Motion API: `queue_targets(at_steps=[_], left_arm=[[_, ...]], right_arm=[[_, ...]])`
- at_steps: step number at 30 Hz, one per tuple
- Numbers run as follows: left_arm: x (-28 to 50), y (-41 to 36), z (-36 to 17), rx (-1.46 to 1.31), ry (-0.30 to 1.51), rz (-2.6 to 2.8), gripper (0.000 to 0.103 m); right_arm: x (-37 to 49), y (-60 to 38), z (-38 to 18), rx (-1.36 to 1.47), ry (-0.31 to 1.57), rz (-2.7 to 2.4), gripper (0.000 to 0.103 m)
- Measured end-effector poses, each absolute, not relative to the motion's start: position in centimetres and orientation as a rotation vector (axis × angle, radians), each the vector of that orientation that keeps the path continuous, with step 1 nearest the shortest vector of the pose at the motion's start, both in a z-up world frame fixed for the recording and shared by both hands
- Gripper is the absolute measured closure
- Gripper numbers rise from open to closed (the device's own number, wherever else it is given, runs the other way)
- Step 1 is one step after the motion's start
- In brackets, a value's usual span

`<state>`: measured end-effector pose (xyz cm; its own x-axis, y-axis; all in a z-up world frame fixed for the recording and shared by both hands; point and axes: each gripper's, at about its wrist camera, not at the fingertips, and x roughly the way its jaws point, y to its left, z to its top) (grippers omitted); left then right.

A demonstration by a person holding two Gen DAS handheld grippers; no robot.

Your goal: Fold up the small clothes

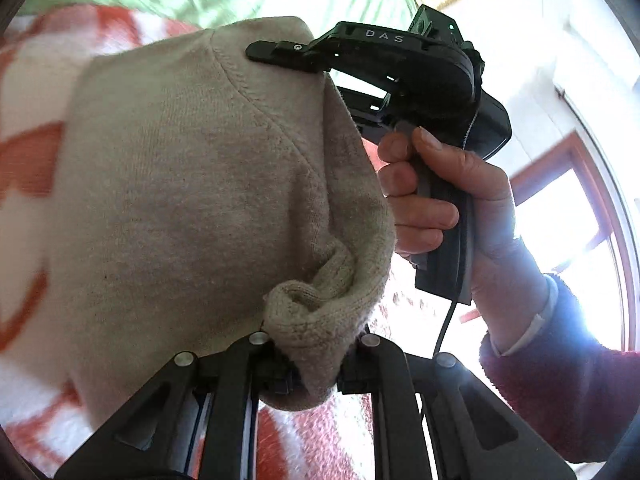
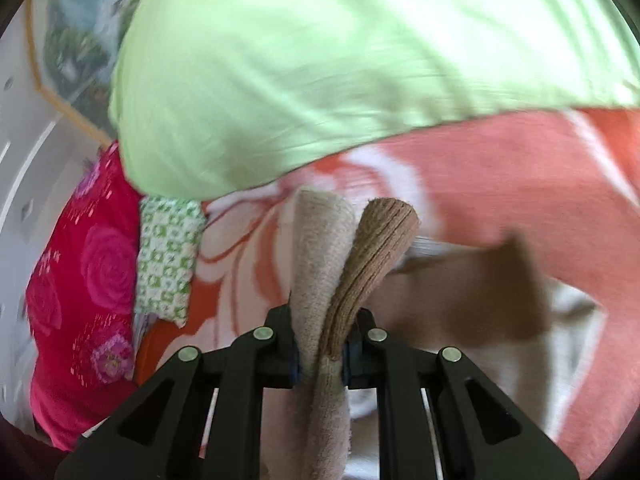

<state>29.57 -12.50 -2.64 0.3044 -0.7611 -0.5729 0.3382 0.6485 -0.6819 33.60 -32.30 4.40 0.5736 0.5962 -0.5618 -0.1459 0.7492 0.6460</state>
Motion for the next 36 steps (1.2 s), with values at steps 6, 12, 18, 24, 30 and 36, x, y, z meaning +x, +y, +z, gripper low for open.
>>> queue_targets(at_steps=[6,12,18,24,30,36], left_arm=[[30.9,-17.0,-4.9,-0.426,1.096,-0.810,0.091],[32.1,-18.3,-5.8,-0.398,1.131,-0.789,0.091],[32.4,-19.9,-5.8,-0.380,1.135,-0.770,0.091],[32.0,-22.8,-6.3,-0.363,1.173,-0.775,0.075],[30.9,-24.5,-5.7,-0.371,1.179,-0.830,0.051],[28.3,-24.2,-3.4,-0.358,1.163,-0.867,0.045]], right_arm=[[31.9,-37.4,0.2,0.674,0.869,0.347,0.087],[31.6,-38.7,-1.6,0.697,0.850,0.378,0.087],[32.6,-38.2,-1.6,0.646,0.828,0.389,0.087],[32.0,-39.1,-3.3,0.617,0.894,0.299,0.077],[28.2,-40.0,-1.0,0.605,0.846,0.182,0.061],[23.4,-38.1,2.0,0.610,0.790,0.228,0.060]])
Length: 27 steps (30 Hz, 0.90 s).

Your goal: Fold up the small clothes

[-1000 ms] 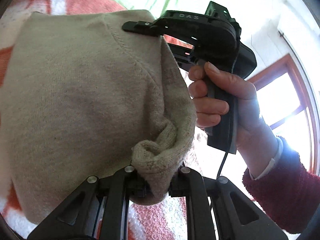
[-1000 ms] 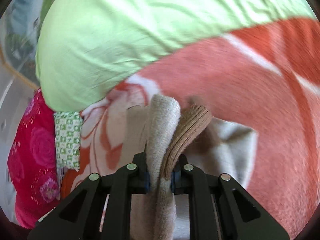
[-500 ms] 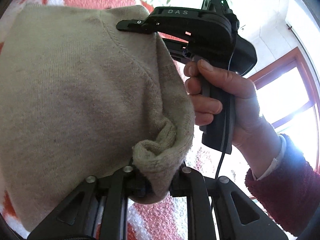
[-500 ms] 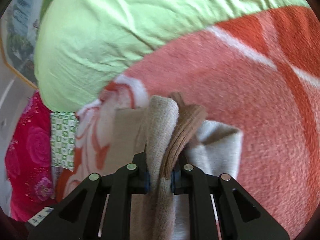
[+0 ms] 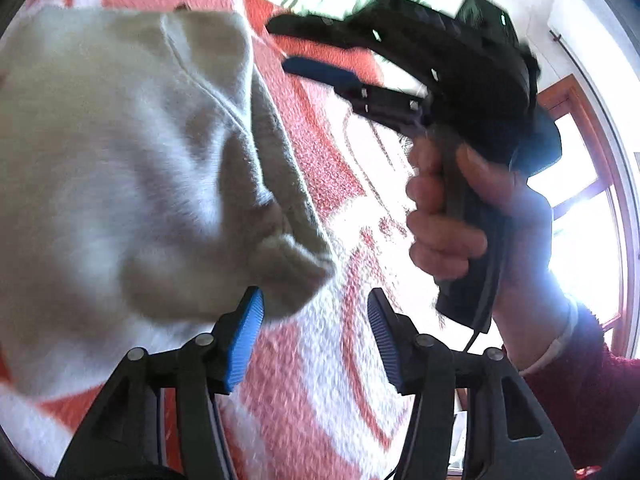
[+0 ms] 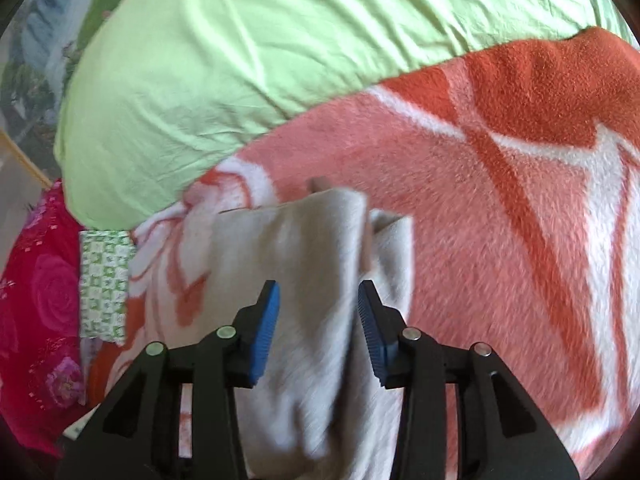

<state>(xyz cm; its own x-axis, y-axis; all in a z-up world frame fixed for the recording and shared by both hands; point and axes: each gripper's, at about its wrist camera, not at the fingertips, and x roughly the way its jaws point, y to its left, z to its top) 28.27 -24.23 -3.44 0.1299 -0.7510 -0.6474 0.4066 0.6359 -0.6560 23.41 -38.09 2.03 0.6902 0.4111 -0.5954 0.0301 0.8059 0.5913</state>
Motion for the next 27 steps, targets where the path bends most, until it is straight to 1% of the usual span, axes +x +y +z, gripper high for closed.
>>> queue_targets(at_steps=[2,4,6,11,17,19,20,22,24,26,27], left_arm=[[27.7,-22.5,-2.6,-0.380,1.142,-0.843,0.044],[27.4,-19.2,-2.4,-0.401,1.122,-0.780,0.040],[27.6,-16.0,-2.6,-0.442,1.105,-0.670,0.034],[29.5,-10.8,-4.9,-0.557,1.140,-0.459,0.034],[32.4,-7.9,-6.7,-0.608,1.174,-0.390,0.034],[32.9,-7.5,-7.6,-0.622,1.177,-0.392,0.034],[33.1,-7.8,-7.7,-0.625,1.179,-0.392,0.034],[33.3,-9.2,-8.4,-0.621,1.182,-0.403,0.034],[33.4,-8.4,-8.6,-0.609,1.181,-0.415,0.034],[33.6,-9.0,-8.4,-0.599,1.181,-0.429,0.032],[33.9,-9.3,-8.6,-0.599,1.183,-0.430,0.032]], right_arm=[[22.3,-37.2,1.7,0.620,0.803,0.254,0.059],[21.6,-36.4,0.6,0.607,0.837,0.247,0.059],[21.4,-36.0,-0.4,0.609,0.864,0.233,0.059],[21.2,-35.7,-2.9,0.642,0.909,0.227,0.059],[22.1,-35.5,-4.0,0.674,0.896,0.249,0.059],[22.4,-35.3,-3.9,0.666,0.899,0.258,0.070],[22.5,-35.2,-3.8,0.661,0.901,0.262,0.084],[22.5,-35.4,-2.5,0.662,0.881,0.280,0.087],[22.1,-35.7,-0.2,0.667,0.818,0.313,0.089],[21.4,-36.0,2.4,0.646,0.750,0.341,0.090],[21.3,-36.1,2.8,0.627,0.746,0.334,0.090]])
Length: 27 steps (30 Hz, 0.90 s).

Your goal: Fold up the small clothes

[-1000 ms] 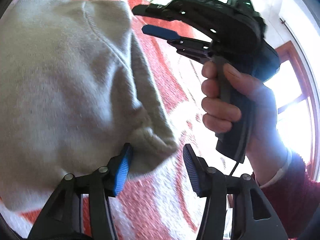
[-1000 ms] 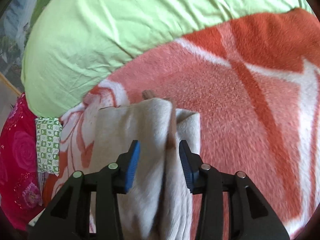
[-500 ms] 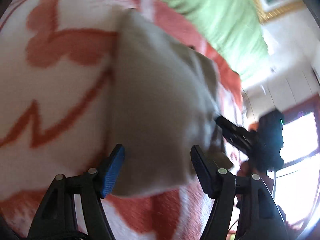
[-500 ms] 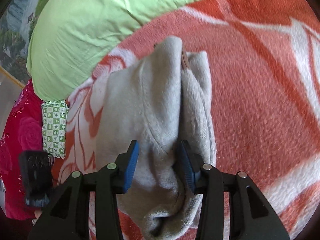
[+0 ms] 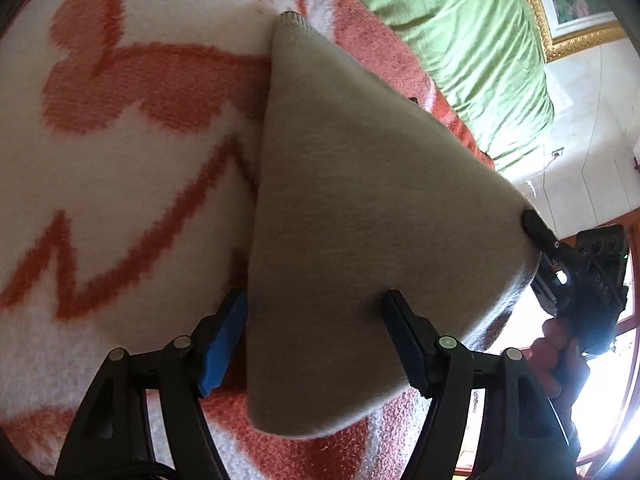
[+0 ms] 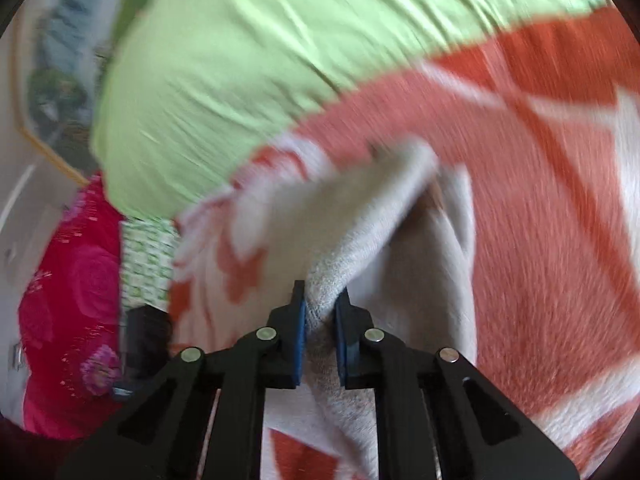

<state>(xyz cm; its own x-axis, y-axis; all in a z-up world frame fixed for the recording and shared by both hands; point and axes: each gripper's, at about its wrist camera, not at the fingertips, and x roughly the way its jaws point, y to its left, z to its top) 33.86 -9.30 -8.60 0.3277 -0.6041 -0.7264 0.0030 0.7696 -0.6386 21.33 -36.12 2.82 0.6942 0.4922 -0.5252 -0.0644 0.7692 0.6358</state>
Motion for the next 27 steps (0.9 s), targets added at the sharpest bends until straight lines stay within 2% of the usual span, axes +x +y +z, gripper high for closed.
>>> queue_targets(at_steps=[3,6,9,10,12,17,22,23,25,26,27], left_arm=[[34.0,-10.0,-9.2,-0.582,1.214,-0.418,0.032],[34.0,-10.3,-9.9,-0.574,1.238,-0.415,0.031],[34.2,-10.7,-10.3,-0.580,1.251,-0.413,0.031],[34.3,-10.8,-10.1,-0.576,1.248,-0.411,0.031],[34.1,-10.7,-9.4,-0.565,1.234,-0.408,0.031],[34.0,-9.7,-8.6,-0.581,1.207,-0.405,0.031],[33.9,-9.1,-9.0,-0.573,1.218,-0.401,0.031],[34.0,-9.1,-9.2,-0.572,1.221,-0.404,0.031],[34.3,-9.8,-9.6,-0.562,1.240,-0.410,0.030],[34.3,-9.8,-9.5,-0.560,1.244,-0.411,0.031],[34.2,-9.7,-9.2,-0.559,1.237,-0.413,0.031]], right_arm=[[21.8,-36.5,0.7,0.556,0.838,0.255,0.090],[22.3,-37.4,-3.9,0.590,0.945,0.205,0.089],[22.0,-38.1,-6.3,0.626,0.933,0.169,0.086],[21.8,-38.3,-6.1,0.650,0.915,0.163,0.086],[20.9,-38.3,-4.8,0.647,0.890,0.123,0.076],[16.9,-36.5,-0.2,0.575,0.767,0.155,0.075],[16.8,-35.5,-3.5,0.571,0.889,0.175,0.075],[17.1,-36.3,-4.6,0.583,0.908,0.143,0.075],[17.9,-38.2,-7.1,0.661,0.939,0.109,0.085],[18.1,-38.4,-7.3,0.675,0.946,0.092,0.096],[18.1,-38.4,-6.9,0.681,0.949,0.093,0.096]])
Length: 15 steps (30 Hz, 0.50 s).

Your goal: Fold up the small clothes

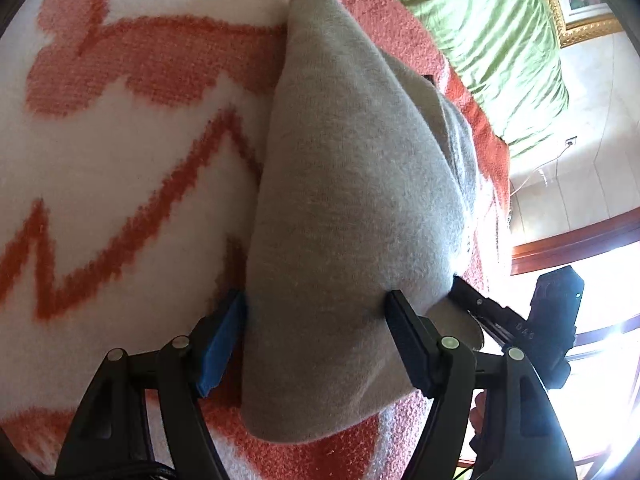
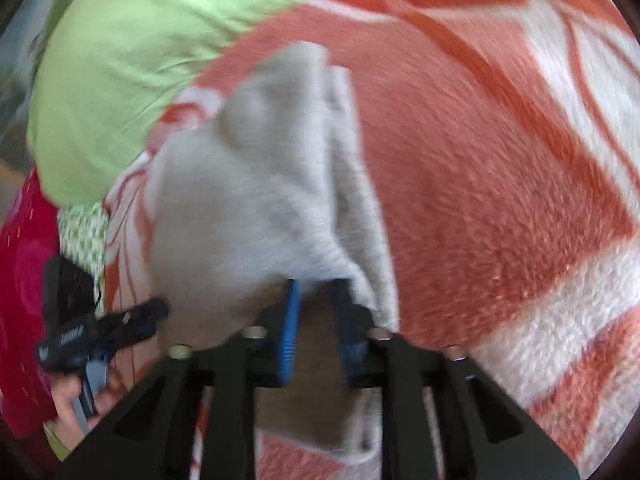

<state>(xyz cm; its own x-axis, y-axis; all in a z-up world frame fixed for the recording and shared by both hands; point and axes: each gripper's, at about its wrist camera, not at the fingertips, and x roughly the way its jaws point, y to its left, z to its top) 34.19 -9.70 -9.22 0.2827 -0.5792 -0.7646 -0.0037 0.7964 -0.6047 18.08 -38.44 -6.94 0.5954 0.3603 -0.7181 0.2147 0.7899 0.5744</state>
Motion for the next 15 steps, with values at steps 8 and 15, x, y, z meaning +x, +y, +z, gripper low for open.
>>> queue_targets(at_steps=[8,15], left_arm=[[37.0,-8.4,-7.0,-0.577,1.180,-0.399,0.029],[42.0,-8.2,-7.1,-0.604,1.166,-0.355,0.029]], right_arm=[[19.4,-39.0,-1.7,0.564,0.789,0.039,0.033],[25.8,-40.6,-2.6,0.582,0.833,0.050,0.033]])
